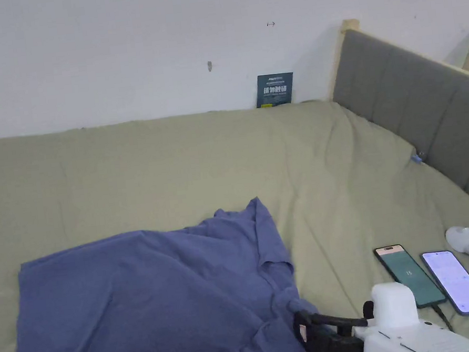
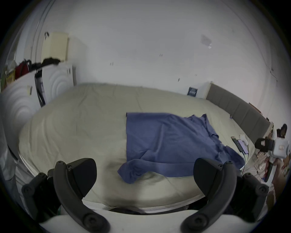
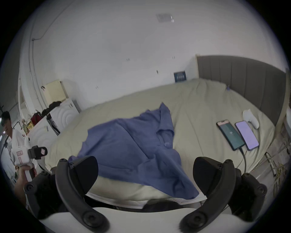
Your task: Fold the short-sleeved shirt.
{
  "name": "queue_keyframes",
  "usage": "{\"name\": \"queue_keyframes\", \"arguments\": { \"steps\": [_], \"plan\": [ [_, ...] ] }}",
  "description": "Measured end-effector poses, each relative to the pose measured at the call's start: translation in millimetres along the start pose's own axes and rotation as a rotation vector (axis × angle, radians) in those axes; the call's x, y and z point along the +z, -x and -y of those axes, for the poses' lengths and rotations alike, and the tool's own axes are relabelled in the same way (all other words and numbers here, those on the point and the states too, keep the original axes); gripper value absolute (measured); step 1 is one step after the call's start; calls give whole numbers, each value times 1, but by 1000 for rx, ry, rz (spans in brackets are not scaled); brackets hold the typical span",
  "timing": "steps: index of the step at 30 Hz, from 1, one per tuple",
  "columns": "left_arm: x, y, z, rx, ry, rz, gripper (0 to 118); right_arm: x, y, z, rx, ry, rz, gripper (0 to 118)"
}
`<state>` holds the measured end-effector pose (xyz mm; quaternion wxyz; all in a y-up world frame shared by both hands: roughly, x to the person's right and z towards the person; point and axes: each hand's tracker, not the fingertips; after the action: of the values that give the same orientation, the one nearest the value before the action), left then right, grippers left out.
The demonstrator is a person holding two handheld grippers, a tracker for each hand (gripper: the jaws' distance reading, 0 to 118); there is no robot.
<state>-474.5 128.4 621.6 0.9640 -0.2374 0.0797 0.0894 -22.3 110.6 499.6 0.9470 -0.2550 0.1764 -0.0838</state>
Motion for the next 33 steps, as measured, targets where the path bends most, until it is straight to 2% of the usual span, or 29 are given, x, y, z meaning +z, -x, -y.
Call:
{"name": "queue_keyframes", "arguments": {
  "steps": [2,3,4,5,6,7,8,10,11,14,17,18,19,20,21,22,23,24,27,29,30,31,32,33],
  "plan": [
    [12,-14,5,0,-23,9,118,15,8,4,5,-21,-9,118],
    [7,-7,15,-16,-36,-11,117,19,12,6,19,-27,1,113],
    [8,-12,17,-37,-44,-27,111,20,15,10,53,-40,5,97],
    [7,-18,18,-65,-27,-34,79,23,18,12,100,-53,3,47],
    [10,-21,18,-71,-32,-46,25,25,22,14,144,-64,25,0],
    [11,-24,18,-93,-24,-64,0,25,27,15,202,-58,77,0],
    [7,-26,18,-108,-1,-83,0,20,28,18,256,-79,112,0],
    [4,-17,22,-93,26,-57,0,23,27,19,218,-44,38,0],
    [2,-13,22,-74,52,-23,0,23,28,20,194,-31,33,0],
    [-9,-7,27,-126,84,-63,0,18,27,21,193,-25,38,0],
    [-28,14,29,-117,184,-61,0,12,25,23,188,2,38,0],
    [-39,14,31,-129,259,-57,10,12,26,25,186,10,39,0],
    [-50,19,34,-130,343,-54,45,13,27,28,184,12,38,0],
    [-59,24,37,-140,387,-69,111,11,25,25,180,18,34,0],
    [-68,29,44,-155,437,-82,118,11,25,26,177,24,33,0],
    [-56,37,50,-117,357,-82,116,11,26,28,176,29,35,0],
    [-58,26,38,-202,310,-116,117,11,26,29,177,34,37,0],
    [-57,29,42,-233,390,-152,117,9,23,26,176,42,38,0],
    [-90,33,38,-229,398,-156,117,8,21,27,176,56,50,0],
    [-85,31,37,-225,411,-174,116,3,14,24,168,70,70,0],
    [-130,31,27,-220,439,-184,116,3,12,23,157,78,80,0],
    [-139,29,25,-218,466,-188,111,1,9,23,147,85,91,0],
    [-128,32,30,-215,487,-178,86,-2,6,22,142,93,103,0],
    [-128,31,30,-206,494,-155,43,-6,3,21,143,111,123,0]
  ]
}}
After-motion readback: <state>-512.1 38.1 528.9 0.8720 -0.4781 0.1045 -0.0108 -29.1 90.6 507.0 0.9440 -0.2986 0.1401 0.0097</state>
